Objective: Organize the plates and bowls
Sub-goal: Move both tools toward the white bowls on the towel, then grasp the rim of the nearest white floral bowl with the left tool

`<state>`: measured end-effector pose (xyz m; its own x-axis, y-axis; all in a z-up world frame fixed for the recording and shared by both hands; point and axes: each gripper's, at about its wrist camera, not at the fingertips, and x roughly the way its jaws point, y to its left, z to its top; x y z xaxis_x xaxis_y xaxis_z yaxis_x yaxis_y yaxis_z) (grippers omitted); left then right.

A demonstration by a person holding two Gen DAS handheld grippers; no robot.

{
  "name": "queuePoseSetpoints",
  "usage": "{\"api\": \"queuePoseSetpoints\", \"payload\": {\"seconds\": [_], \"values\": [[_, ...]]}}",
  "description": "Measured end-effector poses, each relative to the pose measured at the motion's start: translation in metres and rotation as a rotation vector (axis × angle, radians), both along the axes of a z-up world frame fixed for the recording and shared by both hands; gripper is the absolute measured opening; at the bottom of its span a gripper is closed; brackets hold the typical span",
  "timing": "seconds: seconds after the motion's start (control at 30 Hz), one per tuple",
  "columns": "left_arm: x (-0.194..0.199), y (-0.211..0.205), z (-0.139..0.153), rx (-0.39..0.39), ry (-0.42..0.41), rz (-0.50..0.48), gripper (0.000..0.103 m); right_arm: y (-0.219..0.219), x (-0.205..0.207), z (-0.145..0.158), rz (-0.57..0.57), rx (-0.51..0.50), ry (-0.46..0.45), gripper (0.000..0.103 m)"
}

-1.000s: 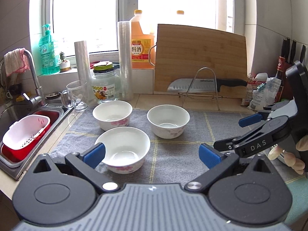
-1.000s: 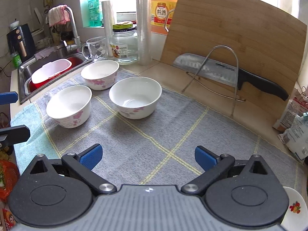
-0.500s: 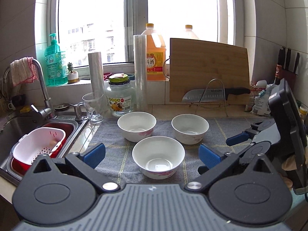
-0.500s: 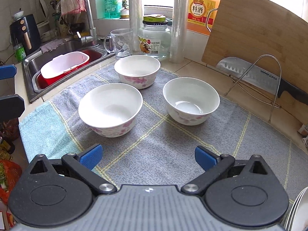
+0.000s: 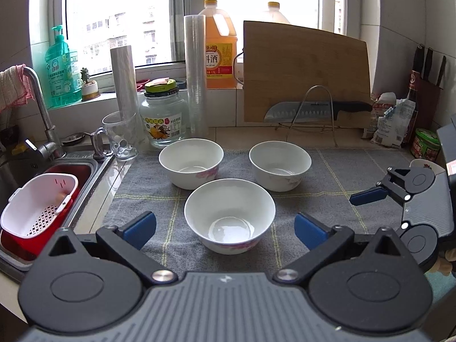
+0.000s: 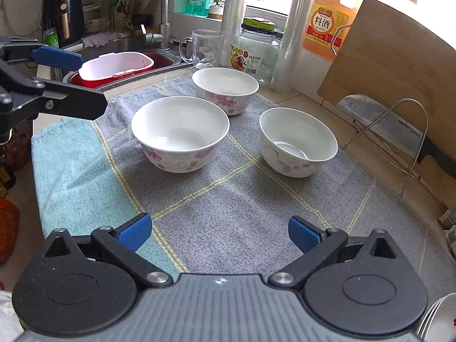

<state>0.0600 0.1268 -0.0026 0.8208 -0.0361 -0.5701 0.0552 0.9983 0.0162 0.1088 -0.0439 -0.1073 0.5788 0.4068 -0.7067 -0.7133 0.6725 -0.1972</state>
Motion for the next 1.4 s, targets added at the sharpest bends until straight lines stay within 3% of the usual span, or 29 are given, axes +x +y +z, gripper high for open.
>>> {"api": "queuePoseSetpoints", "payload": {"seconds": [0.1,0.27,0.43,1.13,1.4], "values": [[0.004,-0.005,0.001,0.038,0.013,0.041,0.102,-0.004,0.005,-0.008,0.023,-0.017,0.024,0.103],[0.010,-0.005,-0.001,0.039,0.051,0.089,0.102,-0.004,0.006,-0.019,0.106,-0.007,0.039,0.103],[0.023,0.002,-0.010,0.033,0.087,0.089,0.102,0.003,0.011,-0.024,0.115,0.010,0.062,0.103],[0.105,0.055,-0.043,0.009,0.182,-0.135,0.102,0.063,0.031,-0.032,-0.035,-0.017,0.060,0.103],[0.109,0.060,-0.048,-0.003,0.193,-0.193,0.102,0.060,0.045,-0.038,-0.090,0.044,0.140,0.103]]}}
